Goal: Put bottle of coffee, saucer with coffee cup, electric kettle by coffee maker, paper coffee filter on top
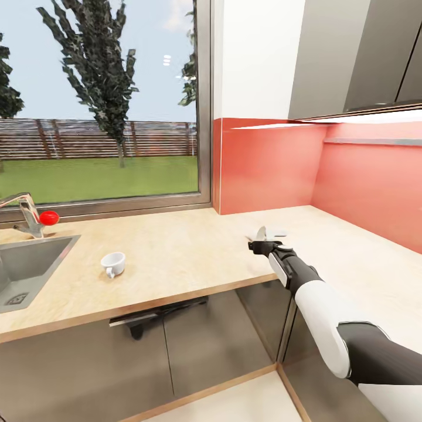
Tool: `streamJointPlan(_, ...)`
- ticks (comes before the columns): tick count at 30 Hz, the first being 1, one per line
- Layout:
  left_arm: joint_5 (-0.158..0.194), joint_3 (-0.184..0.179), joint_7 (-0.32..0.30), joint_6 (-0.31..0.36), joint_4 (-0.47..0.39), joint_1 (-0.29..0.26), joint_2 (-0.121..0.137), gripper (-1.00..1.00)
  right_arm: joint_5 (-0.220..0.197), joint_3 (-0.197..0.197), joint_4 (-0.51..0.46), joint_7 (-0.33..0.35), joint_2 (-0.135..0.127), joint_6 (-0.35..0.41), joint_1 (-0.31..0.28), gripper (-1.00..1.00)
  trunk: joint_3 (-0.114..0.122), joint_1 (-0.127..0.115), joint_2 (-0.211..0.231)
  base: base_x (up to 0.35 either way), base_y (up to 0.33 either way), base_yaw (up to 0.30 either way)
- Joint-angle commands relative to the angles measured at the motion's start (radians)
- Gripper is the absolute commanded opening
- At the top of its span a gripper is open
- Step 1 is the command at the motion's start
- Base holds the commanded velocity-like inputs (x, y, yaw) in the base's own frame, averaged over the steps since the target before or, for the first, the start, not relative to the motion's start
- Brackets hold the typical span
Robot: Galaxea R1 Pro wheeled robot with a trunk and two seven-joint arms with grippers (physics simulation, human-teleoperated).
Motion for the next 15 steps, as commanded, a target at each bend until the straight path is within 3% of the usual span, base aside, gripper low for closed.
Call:
streamJointPlan(1,0.0,0.006,-0.001,-0.001,-0.002,0.0,-0.001,1.0,0.0,0.0,-0.001,-0.004,0.001,0.005,0.0,1.0,-0.004,0.004,-0.007,0.0,0.0,0.0)
streamJointPlan(15,0.0,0.006,-0.001,-0.001,-0.001,0.0,-0.001,1.0,0.0,0.002,-0.003,-0.004,0.004,0.001,0.001,1.0,-0.032,0.038,-0.07,0.0,0.0,0.0)
